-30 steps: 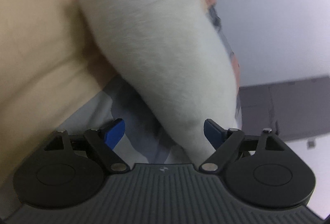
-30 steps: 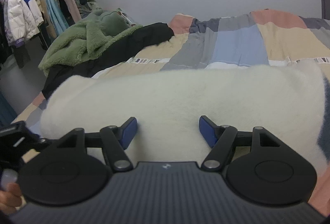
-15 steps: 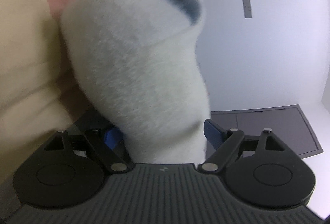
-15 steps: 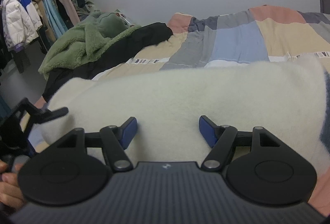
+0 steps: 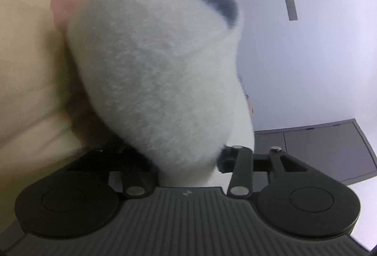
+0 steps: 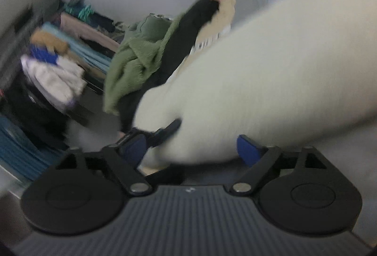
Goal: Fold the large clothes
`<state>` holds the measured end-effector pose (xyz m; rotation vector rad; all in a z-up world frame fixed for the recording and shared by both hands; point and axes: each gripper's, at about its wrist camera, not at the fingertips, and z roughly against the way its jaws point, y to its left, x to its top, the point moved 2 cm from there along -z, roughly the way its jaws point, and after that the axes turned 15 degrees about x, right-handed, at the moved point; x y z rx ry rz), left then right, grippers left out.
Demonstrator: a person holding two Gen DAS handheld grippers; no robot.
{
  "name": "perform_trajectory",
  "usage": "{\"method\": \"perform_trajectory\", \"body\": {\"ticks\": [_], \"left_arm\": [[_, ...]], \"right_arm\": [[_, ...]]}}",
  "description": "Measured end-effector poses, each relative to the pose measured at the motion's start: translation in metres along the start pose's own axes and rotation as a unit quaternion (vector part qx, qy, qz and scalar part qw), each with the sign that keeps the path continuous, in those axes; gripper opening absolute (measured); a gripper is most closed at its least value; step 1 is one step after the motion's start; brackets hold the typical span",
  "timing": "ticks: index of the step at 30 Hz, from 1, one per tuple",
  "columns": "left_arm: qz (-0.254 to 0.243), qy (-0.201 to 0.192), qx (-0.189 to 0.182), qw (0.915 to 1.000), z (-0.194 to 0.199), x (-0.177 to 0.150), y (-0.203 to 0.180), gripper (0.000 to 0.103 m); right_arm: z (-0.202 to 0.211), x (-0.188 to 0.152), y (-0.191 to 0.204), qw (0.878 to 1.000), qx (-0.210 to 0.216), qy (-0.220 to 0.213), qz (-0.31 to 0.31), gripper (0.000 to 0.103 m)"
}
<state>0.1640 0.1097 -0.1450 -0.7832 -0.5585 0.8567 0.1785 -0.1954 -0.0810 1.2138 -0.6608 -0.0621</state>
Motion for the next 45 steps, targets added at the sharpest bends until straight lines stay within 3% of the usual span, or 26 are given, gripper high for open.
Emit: {"method": "perform_trajectory", "body": {"ticks": [5,15,18,20,21,23,28,29,30,33,35,37,45], "left_arm": [[-0.019,-0.012,0.004,0.9997,0.006,-0.001,-0.006,0.039],[-0.026,-0.015,0.004,0.9995,0.004,0.004,-0.005,0.038],[-0.007,-0.003,-0.005,1.0,0.001,0.009,-0.001,0.047],[0.008,0.009,-0.01,0.9999,-0.002,0.012,0.003,0.067],[0.016,0.015,-0.012,0.9997,-0.005,0.012,0.005,0.071],[0.046,0.02,-0.021,0.9985,-0.007,0.012,0.014,0.08],[0.07,0.02,-0.037,0.9966,-0.012,0.02,0.021,0.08],[0.062,0.015,-0.039,0.9972,-0.013,0.021,0.018,0.08],[0.05,0.008,-0.039,0.9979,-0.013,0.022,0.016,0.08],[0.012,-0.02,-0.038,0.999,-0.01,0.022,0.007,0.063],[-0.009,-0.033,-0.036,0.9988,-0.004,0.021,0.002,0.049],[-0.028,-0.044,-0.035,0.998,0.0,0.019,-0.001,0.043],[-0.038,-0.048,-0.063,0.9961,0.029,0.003,-0.002,0.039]], "right_arm": [[-0.007,-0.008,-0.042,0.991,0.009,-0.01,-0.133,0.096],[0.037,0.003,-0.078,0.959,-0.029,-0.179,-0.219,0.096],[0.062,0.004,-0.085,0.94,-0.056,-0.245,-0.229,0.096],[0.073,0.009,-0.09,0.93,-0.053,-0.273,-0.24,0.096],[0.074,0.012,-0.094,0.927,-0.049,-0.278,-0.247,0.098],[0.069,0.016,-0.098,0.928,-0.049,-0.273,-0.25,0.098],[0.061,0.022,-0.099,0.938,-0.065,-0.264,-0.217,0.097],[0.061,0.023,-0.1,0.939,-0.063,-0.264,-0.211,0.094],[0.062,0.023,-0.1,0.941,-0.064,-0.263,-0.205,0.083],[0.068,0.025,-0.101,0.945,-0.068,-0.262,-0.183,0.06],[0.071,0.025,-0.096,0.95,-0.069,-0.259,-0.161,0.053],[0.073,0.026,-0.091,0.954,-0.073,-0.253,-0.141,0.05],[0.105,0.009,-0.055,0.965,-0.07,-0.245,-0.059,0.047]]}}
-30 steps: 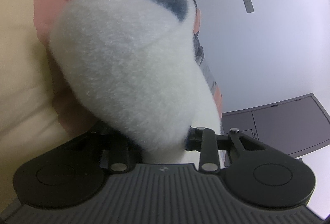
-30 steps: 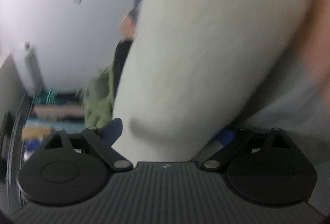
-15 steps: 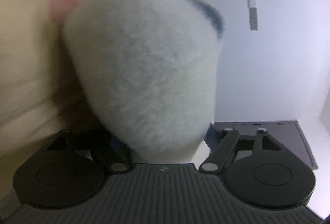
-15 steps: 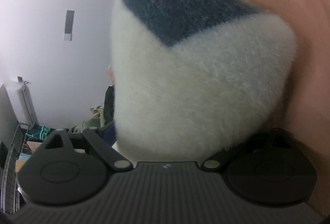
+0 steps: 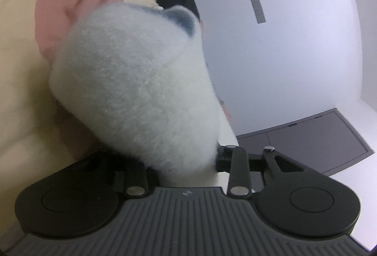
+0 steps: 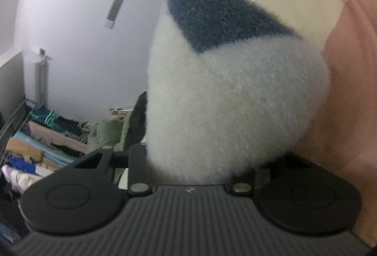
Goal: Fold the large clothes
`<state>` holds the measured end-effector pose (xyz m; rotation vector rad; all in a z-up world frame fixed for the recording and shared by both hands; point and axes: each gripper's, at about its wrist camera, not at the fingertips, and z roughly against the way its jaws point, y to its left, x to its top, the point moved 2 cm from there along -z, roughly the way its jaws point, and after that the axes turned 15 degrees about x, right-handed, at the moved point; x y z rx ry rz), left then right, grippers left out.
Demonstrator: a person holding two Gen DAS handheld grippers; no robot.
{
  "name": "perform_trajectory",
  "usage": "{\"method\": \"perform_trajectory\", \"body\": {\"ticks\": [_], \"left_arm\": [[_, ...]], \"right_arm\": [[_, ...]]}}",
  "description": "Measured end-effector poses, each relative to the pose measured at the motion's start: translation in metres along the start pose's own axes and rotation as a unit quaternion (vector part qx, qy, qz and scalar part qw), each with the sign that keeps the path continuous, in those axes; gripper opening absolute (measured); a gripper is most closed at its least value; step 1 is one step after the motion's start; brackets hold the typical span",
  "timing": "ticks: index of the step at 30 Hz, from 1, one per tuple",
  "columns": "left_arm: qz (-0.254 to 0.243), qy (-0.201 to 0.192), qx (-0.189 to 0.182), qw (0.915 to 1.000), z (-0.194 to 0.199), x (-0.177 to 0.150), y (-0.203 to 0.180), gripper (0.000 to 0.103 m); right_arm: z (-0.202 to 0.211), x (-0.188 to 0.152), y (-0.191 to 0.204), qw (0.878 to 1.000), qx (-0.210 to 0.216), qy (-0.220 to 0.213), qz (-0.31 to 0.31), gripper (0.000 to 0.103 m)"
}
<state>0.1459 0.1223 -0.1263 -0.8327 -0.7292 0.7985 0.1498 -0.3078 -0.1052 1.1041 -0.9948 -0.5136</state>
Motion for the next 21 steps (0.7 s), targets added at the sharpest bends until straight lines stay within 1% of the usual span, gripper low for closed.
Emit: {"method": "perform_trajectory", "body": {"ticks": [1,3,7,10,13,17,21], "left_arm": [[-0.001,0.002,-0.006,1.0,0.005,-0.003,-0.002,0.039],[-0.015,0.004,-0.014,0.9998,0.012,-0.008,-0.011,0.039],[-0.039,-0.001,-0.038,0.9985,0.031,-0.018,-0.033,0.039],[-0.064,-0.007,-0.062,0.996,0.046,-0.025,-0.061,0.039],[-0.087,-0.012,-0.082,0.9927,0.055,-0.033,-0.093,0.039],[-0.102,-0.013,-0.103,0.9893,0.048,-0.042,-0.144,0.04],[-0.116,-0.008,-0.117,0.9863,0.026,-0.053,-0.191,0.04]], "right_arm": [[0.003,0.003,0.004,1.0,0.004,0.001,0.009,0.047],[0.022,0.003,0.015,1.0,0.015,0.001,0.027,0.047],[0.043,0.02,0.039,0.998,0.041,-0.001,0.053,0.047],[0.063,0.035,0.053,0.996,0.064,-0.003,0.065,0.047],[0.076,0.058,0.069,0.994,0.086,-0.01,0.072,0.047],[0.089,0.094,0.088,0.991,0.104,-0.027,0.08,0.047],[0.103,0.13,0.098,0.988,0.112,-0.05,0.091,0.047]]}}
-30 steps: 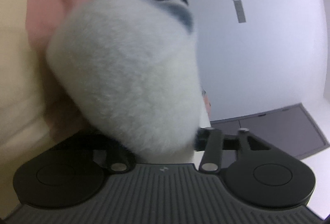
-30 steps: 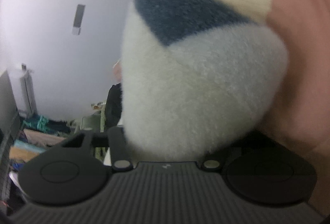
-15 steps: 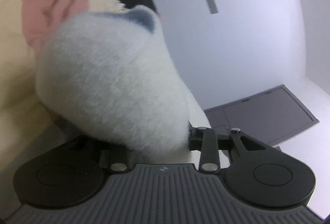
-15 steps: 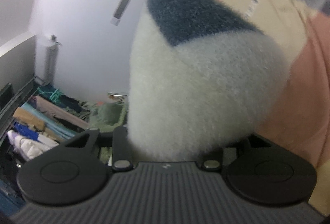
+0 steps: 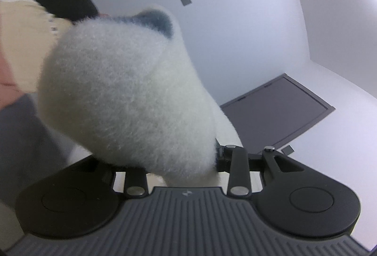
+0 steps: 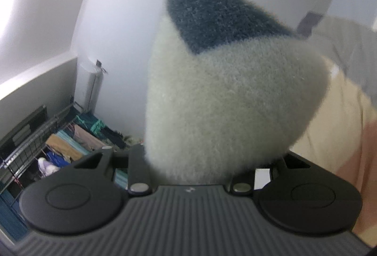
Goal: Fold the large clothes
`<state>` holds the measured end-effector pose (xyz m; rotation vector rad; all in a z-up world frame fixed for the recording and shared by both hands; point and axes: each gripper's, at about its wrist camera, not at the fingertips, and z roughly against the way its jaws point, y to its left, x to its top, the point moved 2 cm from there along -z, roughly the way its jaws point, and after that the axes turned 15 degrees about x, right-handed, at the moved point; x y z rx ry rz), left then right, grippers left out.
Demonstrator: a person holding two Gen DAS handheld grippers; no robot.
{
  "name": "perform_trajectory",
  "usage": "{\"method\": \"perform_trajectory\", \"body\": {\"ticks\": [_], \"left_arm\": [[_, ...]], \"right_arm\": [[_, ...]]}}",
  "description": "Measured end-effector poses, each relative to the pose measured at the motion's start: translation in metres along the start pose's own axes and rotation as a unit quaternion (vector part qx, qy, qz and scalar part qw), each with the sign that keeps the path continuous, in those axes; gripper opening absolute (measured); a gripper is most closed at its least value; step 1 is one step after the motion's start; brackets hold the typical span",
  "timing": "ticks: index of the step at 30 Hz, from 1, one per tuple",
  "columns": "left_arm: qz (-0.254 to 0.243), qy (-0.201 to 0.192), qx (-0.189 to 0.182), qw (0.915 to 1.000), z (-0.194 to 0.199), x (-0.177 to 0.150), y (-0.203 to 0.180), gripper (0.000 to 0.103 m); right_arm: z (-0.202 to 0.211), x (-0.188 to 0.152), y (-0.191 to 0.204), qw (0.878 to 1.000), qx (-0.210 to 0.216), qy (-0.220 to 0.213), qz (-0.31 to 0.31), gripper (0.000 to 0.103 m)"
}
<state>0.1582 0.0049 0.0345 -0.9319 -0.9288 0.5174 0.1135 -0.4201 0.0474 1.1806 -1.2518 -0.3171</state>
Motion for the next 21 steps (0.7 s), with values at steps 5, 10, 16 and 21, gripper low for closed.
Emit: {"method": "perform_trajectory", "body": {"ticks": [5,10,16,21], "left_arm": [[-0.001,0.01,-0.008,0.9999,-0.052,-0.004,-0.034,0.04],[-0.001,0.027,0.006,0.9996,-0.096,-0.023,-0.044,0.04],[-0.008,0.052,0.038,0.9979,-0.16,-0.046,-0.025,0.04],[0.001,0.079,0.067,0.9946,-0.195,-0.073,0.035,0.04]], "right_arm": [[0.002,0.042,-0.018,1.0,-0.005,-0.009,-0.007,0.047],[0.001,0.058,-0.051,0.999,-0.023,-0.027,-0.03,0.047],[-0.007,0.054,-0.108,0.996,-0.063,-0.033,-0.063,0.047],[-0.004,0.036,-0.159,0.991,-0.1,-0.017,-0.09,0.047]]}}
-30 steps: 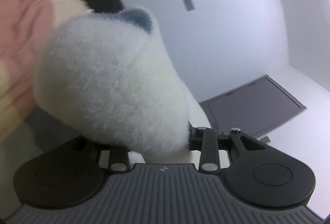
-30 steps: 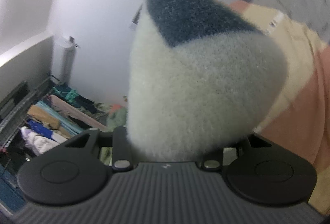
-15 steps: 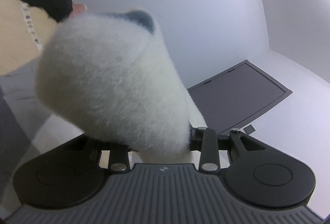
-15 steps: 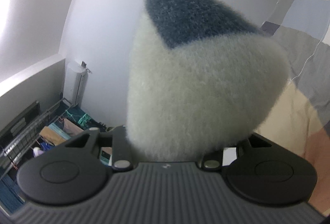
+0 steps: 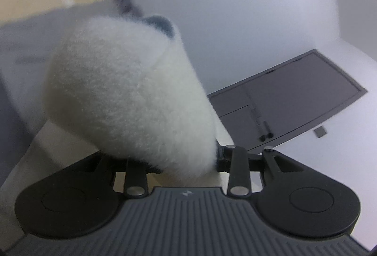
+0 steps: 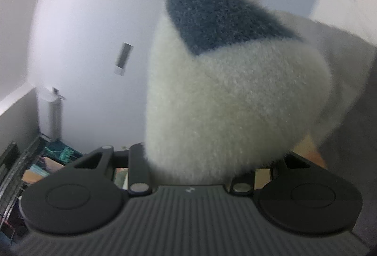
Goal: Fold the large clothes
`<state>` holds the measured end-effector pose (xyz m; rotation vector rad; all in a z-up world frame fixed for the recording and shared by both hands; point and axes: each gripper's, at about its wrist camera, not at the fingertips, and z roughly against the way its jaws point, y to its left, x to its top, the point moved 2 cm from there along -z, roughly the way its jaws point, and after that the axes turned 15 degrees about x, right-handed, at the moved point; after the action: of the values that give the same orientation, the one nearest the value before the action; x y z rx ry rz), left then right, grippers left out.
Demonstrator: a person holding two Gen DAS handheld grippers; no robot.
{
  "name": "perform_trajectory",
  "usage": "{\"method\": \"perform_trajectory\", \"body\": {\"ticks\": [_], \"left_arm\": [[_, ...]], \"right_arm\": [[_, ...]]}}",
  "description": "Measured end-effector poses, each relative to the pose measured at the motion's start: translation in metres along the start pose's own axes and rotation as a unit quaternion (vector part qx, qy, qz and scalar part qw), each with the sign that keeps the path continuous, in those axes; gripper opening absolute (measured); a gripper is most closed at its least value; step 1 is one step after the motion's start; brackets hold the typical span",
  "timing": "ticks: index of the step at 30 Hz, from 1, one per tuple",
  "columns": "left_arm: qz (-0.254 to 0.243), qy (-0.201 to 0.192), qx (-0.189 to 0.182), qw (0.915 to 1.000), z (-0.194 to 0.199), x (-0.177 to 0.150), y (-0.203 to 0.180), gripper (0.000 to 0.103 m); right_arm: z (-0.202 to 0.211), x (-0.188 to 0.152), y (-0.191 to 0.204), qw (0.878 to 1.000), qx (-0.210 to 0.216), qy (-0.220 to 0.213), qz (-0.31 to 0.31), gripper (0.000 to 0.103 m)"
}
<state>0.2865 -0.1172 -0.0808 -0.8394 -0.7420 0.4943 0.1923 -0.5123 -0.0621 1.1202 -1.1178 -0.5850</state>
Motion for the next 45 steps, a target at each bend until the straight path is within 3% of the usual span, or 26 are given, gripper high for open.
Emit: {"method": "perform_trajectory", "body": {"ticks": [3,5,8,14,15,17,21,25,29,32,40,45], "left_arm": [[0.008,0.022,0.027,0.9994,-0.023,-0.015,0.028,0.04],[0.012,0.021,0.014,0.9996,-0.03,-0.021,0.042,0.04],[0.004,0.016,0.009,0.9998,-0.032,-0.028,0.047,0.04],[0.008,0.02,0.016,0.9996,-0.037,-0.022,0.046,0.042],[0.01,0.022,0.018,0.9995,-0.024,-0.023,0.042,0.043],[0.021,0.031,0.021,0.9991,-0.021,-0.023,0.043,0.053],[0.01,0.024,0.049,0.9985,-0.01,-0.024,0.036,0.061],[-0.021,0.018,0.08,0.9964,0.006,-0.026,0.025,0.063],[-0.141,0.004,0.138,0.9803,0.031,-0.04,-0.002,0.063],[-0.192,0.001,0.153,0.9695,0.054,-0.047,-0.018,0.063],[-0.288,-0.045,0.132,0.9474,0.136,-0.052,-0.091,0.063],[-0.367,-0.085,0.114,0.9195,0.193,-0.069,-0.137,0.063]], "right_arm": [[-0.003,-0.012,-0.035,0.999,-0.036,0.017,-0.02,0.047],[-0.003,-0.02,-0.056,0.997,-0.057,0.026,-0.036,0.047],[0.003,-0.029,-0.078,0.997,-0.046,0.018,-0.063,0.05],[0.011,-0.028,-0.087,0.997,-0.034,0.019,-0.068,0.051],[0.017,-0.027,-0.091,0.997,-0.036,0.018,-0.068,0.051],[0.015,-0.026,-0.089,0.997,-0.039,0.016,-0.071,0.053],[0.021,-0.027,-0.087,0.992,-0.064,0.007,-0.105,0.065],[0.035,-0.033,-0.075,0.99,-0.092,0.011,-0.104,0.065],[0.058,-0.037,-0.052,0.99,-0.117,0.027,-0.076,0.064],[0.079,-0.038,-0.029,0.991,-0.12,0.043,-0.048,0.064],[0.109,-0.039,0.074,0.99,-0.085,0.061,0.095,0.064],[0.118,-0.051,0.149,0.977,-0.037,0.068,0.198,0.064]]}}
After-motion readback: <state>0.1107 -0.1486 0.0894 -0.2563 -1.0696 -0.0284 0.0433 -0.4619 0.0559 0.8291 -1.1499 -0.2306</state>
